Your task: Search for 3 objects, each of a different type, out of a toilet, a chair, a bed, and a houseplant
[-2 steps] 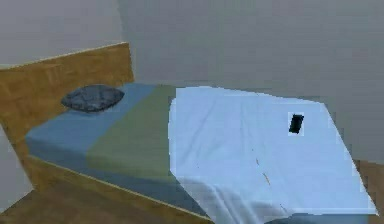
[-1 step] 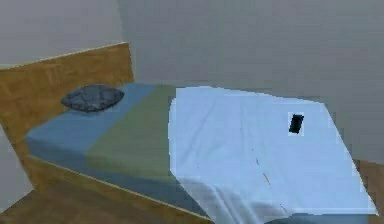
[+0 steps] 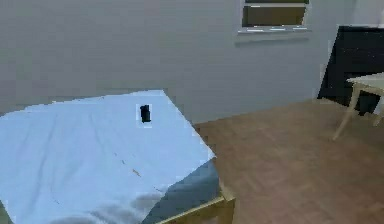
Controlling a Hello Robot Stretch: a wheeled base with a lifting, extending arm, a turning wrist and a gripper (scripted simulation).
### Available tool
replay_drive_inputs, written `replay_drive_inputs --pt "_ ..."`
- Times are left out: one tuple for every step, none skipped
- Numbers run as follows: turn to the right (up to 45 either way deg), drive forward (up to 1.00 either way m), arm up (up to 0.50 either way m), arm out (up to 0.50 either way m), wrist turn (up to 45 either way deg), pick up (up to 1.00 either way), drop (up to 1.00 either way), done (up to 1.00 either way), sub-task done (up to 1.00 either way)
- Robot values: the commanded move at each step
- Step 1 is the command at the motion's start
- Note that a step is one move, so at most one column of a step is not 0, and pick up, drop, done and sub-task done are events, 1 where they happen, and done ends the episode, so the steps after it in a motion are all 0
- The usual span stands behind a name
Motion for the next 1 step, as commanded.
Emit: replay_drive_inputs --pt "45.0 0.0 0.0 0.0 0.0 0.0 0.0 0.0 0.0"
